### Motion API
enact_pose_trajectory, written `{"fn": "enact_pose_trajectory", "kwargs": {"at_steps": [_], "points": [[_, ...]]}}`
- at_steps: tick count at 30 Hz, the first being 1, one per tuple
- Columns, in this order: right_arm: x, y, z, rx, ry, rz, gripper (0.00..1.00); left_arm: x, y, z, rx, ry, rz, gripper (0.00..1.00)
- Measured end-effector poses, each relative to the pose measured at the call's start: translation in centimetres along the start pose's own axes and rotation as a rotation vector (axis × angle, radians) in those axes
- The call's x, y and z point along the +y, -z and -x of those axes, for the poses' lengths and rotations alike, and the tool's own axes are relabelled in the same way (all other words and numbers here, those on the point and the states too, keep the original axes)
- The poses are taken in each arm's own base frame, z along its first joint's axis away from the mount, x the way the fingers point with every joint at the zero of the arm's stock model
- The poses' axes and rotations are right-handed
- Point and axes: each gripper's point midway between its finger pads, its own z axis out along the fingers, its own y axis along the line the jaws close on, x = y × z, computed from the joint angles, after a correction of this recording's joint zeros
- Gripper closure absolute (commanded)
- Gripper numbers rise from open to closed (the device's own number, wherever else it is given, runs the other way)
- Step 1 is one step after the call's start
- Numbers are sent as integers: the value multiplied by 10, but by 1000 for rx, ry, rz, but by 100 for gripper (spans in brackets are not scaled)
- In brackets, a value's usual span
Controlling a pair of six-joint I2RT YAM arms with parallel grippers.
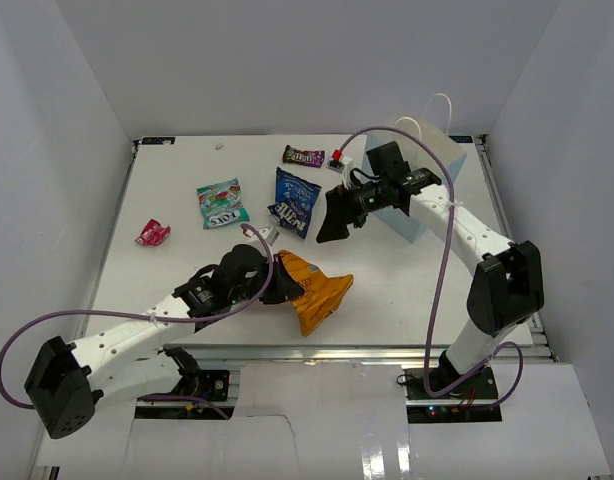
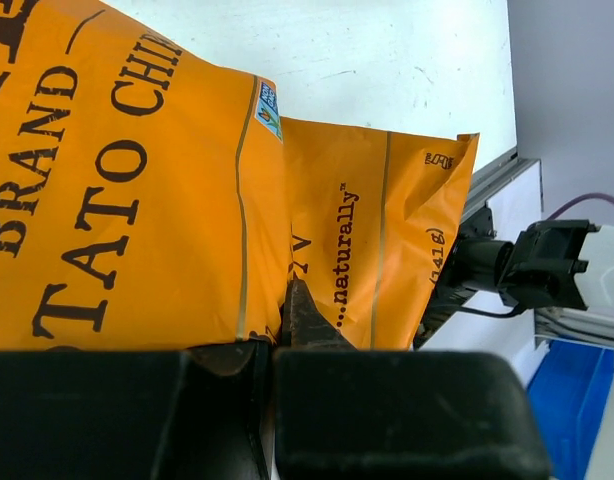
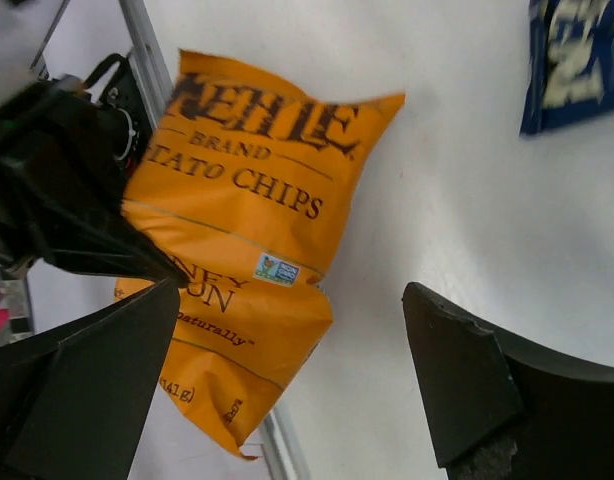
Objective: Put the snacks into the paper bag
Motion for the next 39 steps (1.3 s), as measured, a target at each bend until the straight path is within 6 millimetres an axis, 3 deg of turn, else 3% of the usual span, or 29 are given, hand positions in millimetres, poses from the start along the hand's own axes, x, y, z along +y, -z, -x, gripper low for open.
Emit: {"fn": "enact_pose_trajectory", "kwargs": {"at_steps": [5, 9, 22, 33, 38, 39], "points": [[-9, -21, -60, 111, -245, -49, 9, -15, 6, -2, -15, -91, -53, 100], [-2, -34, -75, 141, -323, -65, 10, -27, 16, -1, -37, -158, -104, 100], [42, -41, -64, 107, -439, 143, 8, -54, 25, -1, -61, -255, -192, 100], [72, -29, -64, 93, -472, 271, 9, -72, 35, 10, -112, -354, -250, 100], [80, -27, -60, 92, -510, 316, 2, -74, 36, 13, -129, -400, -260, 100], [81, -26, -59, 91, -514, 322, 10, -74, 36, 14, -133, -408, -262, 100]]}}
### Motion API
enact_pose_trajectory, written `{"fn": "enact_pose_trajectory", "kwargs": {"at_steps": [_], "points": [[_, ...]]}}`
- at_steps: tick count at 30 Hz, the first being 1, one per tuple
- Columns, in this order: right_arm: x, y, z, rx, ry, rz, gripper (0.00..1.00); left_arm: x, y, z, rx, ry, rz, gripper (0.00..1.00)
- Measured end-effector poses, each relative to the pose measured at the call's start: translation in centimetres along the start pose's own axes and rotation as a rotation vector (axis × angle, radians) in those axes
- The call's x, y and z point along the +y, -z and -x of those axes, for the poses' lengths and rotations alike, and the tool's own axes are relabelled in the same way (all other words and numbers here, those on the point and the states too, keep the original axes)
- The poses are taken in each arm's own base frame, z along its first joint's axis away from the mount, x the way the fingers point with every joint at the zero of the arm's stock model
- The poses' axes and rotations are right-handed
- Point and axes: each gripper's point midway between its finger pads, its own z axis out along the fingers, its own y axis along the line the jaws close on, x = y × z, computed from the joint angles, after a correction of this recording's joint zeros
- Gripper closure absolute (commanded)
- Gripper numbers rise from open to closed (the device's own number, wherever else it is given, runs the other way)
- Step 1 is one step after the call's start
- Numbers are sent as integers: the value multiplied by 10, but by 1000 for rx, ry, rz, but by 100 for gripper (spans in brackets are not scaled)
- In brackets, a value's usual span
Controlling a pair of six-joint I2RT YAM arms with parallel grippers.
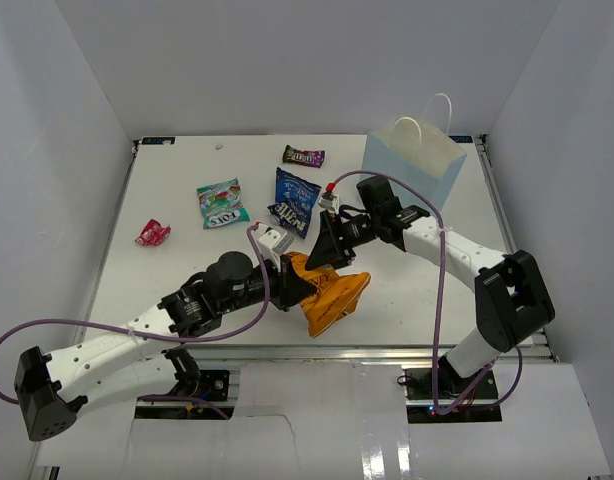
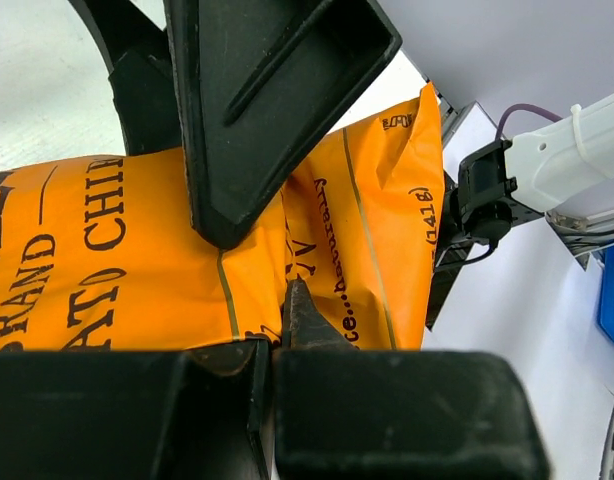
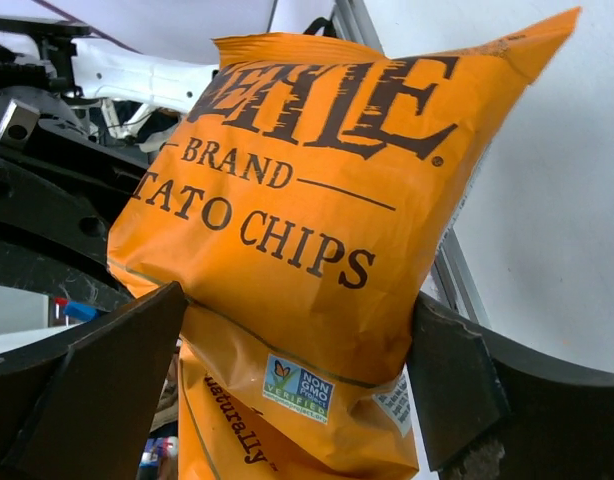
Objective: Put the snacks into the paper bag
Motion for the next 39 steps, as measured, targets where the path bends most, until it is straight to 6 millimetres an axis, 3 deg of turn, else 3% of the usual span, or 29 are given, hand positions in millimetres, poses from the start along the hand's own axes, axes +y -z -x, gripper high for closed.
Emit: {"fn": "enact_pose_trajectory", "kwargs": {"at_steps": [2, 5, 12, 16, 19, 23, 24, 27, 30, 31, 34, 39], "points": [[4, 0, 1, 1, -2, 16, 25, 0, 0, 1, -5, -12, -2, 100], [8, 0, 1, 4, -15, 39, 40, -1, 0, 3, -11, -19, -6, 100], [16, 2, 3, -1, 12, 62, 62, 0, -2, 1, -17, -14, -12, 99], [14, 3, 3, -8, 78, 51, 68, 2, -4, -8, -7, 7, -18, 96], [12, 4, 5, -9, 153, 26, 70, 4, -4, -14, 0, 27, -18, 87], [16, 9, 8, -6, 294, 6, 75, 5, -2, -18, -4, 50, -21, 70], [18, 10, 8, -4, 331, 3, 76, 5, -1, -19, -4, 56, -24, 59], [21, 14, 11, -4, 423, -15, 83, 5, 3, -22, -4, 70, -31, 44], [24, 18, 14, -9, 494, -42, 85, 3, 11, -22, -18, 82, -42, 41], [25, 19, 16, -12, 515, -49, 85, 2, 14, -21, -27, 85, -48, 33], [27, 22, 19, -21, 567, -68, 92, -3, 26, -18, -61, 98, -75, 31], [26, 27, 22, -31, 618, -109, 92, -2, 41, -22, -93, 125, -87, 30]]}}
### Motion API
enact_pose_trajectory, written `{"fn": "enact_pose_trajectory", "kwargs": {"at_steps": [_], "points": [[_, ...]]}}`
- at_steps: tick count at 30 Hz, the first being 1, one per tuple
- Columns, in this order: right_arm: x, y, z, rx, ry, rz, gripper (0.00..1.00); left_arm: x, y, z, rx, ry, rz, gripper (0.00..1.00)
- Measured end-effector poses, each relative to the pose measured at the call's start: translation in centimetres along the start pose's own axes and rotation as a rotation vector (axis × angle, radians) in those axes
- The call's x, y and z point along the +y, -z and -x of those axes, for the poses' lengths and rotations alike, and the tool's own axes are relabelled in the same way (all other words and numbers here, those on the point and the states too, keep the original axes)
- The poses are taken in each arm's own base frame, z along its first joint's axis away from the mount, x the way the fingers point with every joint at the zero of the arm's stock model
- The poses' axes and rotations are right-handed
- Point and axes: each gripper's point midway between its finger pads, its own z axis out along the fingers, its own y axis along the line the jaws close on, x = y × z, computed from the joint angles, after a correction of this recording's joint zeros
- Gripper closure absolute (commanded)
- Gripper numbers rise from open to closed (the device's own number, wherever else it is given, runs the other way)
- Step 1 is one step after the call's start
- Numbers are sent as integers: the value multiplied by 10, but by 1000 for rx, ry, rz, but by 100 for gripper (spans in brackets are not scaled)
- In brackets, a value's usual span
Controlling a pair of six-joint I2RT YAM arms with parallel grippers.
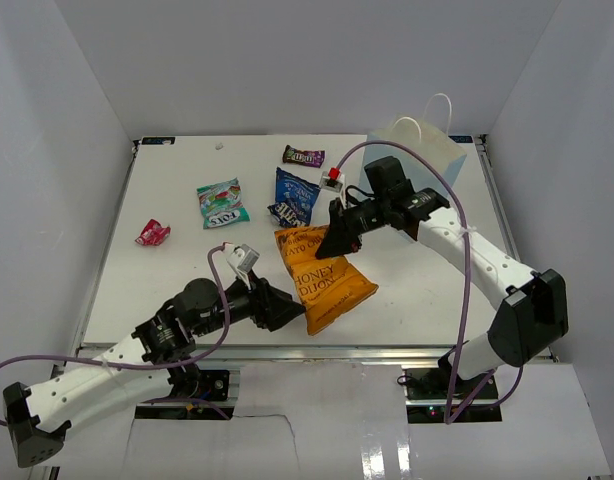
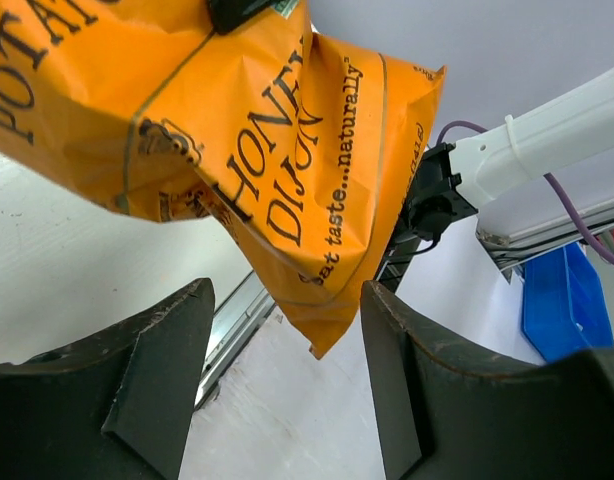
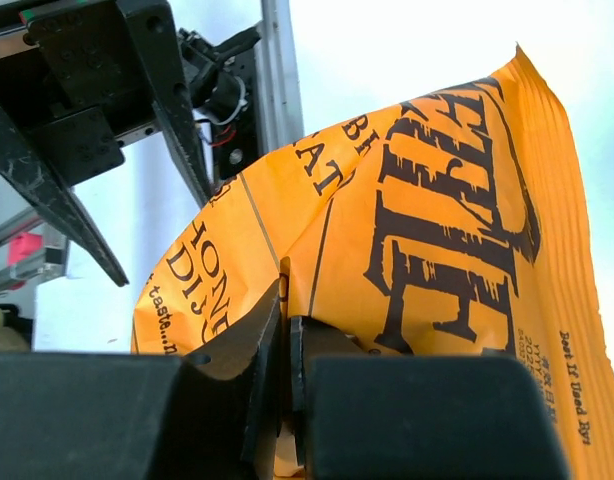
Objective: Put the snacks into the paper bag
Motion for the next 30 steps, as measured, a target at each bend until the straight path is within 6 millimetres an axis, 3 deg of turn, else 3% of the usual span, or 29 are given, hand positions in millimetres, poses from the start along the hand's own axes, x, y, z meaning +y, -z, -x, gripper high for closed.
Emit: {"fn": "enact_pose_trajectory", "kwargs": {"at_steps": [11, 13, 17, 20, 23, 27, 30], "points": [[-8, 23, 41, -72, 143, -109, 92, 11, 8, 0, -27, 40, 61, 27], [-9, 29, 49, -88, 157, -127, 92, 16, 9, -3, -25, 50, 76, 22], [-9, 43, 72, -125, 206, -173, 92, 25, 12, -8, -31, 69, 114, 21], [-4, 61, 101, -171, 284, -234, 92, 28, 14, -3, -57, 74, 135, 20], [5, 90, 139, -243, 363, -302, 92, 32, 15, 0, -76, 75, 157, 20], [20, 165, 211, -413, 525, -464, 92, 36, 15, 1, -86, 73, 178, 20], [26, 218, 248, -506, 627, -599, 92, 37, 15, 2, -88, 71, 184, 20]]}}
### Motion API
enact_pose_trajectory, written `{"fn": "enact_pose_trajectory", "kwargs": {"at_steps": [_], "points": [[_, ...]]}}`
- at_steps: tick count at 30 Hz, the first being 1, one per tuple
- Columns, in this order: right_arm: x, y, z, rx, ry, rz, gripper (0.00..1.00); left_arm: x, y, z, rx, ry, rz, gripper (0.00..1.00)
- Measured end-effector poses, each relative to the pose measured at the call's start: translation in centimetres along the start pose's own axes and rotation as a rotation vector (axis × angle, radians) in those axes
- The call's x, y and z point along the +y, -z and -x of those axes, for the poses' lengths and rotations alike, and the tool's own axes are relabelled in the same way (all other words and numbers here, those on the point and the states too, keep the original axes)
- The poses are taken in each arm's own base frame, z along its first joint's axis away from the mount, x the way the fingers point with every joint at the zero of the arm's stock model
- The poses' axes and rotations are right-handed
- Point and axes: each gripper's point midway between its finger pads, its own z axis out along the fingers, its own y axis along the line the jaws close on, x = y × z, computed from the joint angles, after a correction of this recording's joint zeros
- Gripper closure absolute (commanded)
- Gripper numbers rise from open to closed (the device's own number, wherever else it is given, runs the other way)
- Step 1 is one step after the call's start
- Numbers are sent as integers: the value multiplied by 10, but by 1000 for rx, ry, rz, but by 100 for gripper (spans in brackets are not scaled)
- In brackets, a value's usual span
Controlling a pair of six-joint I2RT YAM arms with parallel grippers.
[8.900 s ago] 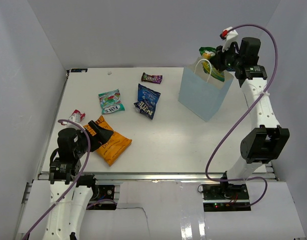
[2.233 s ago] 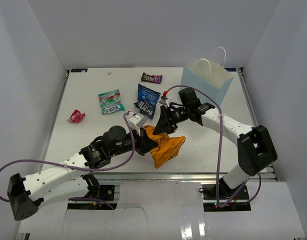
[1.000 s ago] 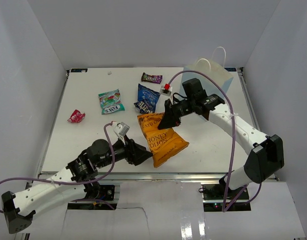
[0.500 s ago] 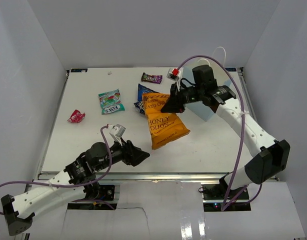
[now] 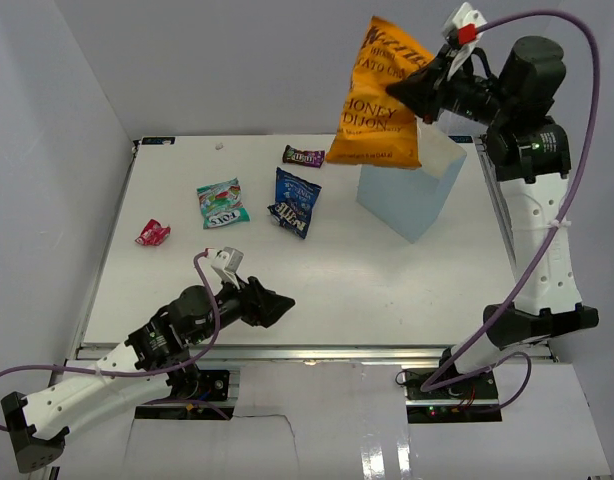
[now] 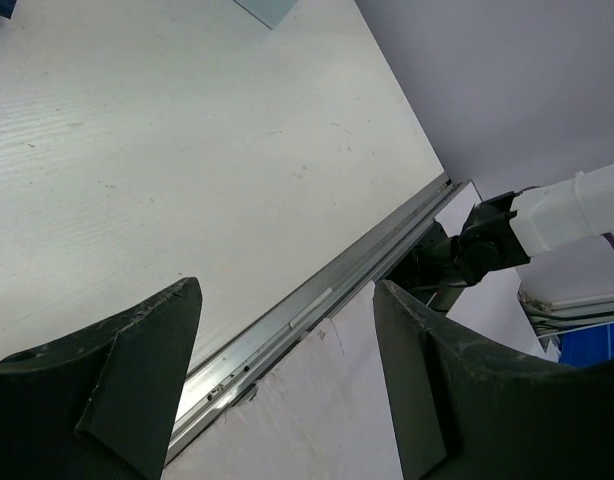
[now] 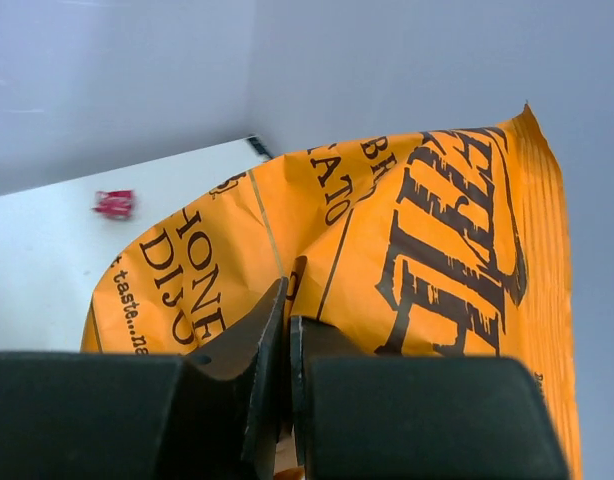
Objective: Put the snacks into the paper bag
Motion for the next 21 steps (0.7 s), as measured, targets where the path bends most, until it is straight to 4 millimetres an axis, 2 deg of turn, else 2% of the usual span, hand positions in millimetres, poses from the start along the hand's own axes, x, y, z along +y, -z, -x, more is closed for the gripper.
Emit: {"fn": "enact_pose_trajectory", "kwargs": {"at_steps": [2, 5, 15, 17, 21], "points": [[-22, 8, 16, -30, 51, -67, 92, 1, 0, 1, -4, 0, 3, 20], [-52, 15, 23, -43, 108, -145, 92, 1, 0, 2, -10, 0, 4, 20], [-168, 41, -22, 56, 206, -445, 92, -1, 2, 5, -25, 1, -3, 20], [-184, 51, -25, 70, 223, -508, 92, -1, 2, 5, -25, 1, -3, 20], [-205, 69, -20, 78, 275, -604, 92, -2, 2, 6, -27, 1, -5, 20]]}}
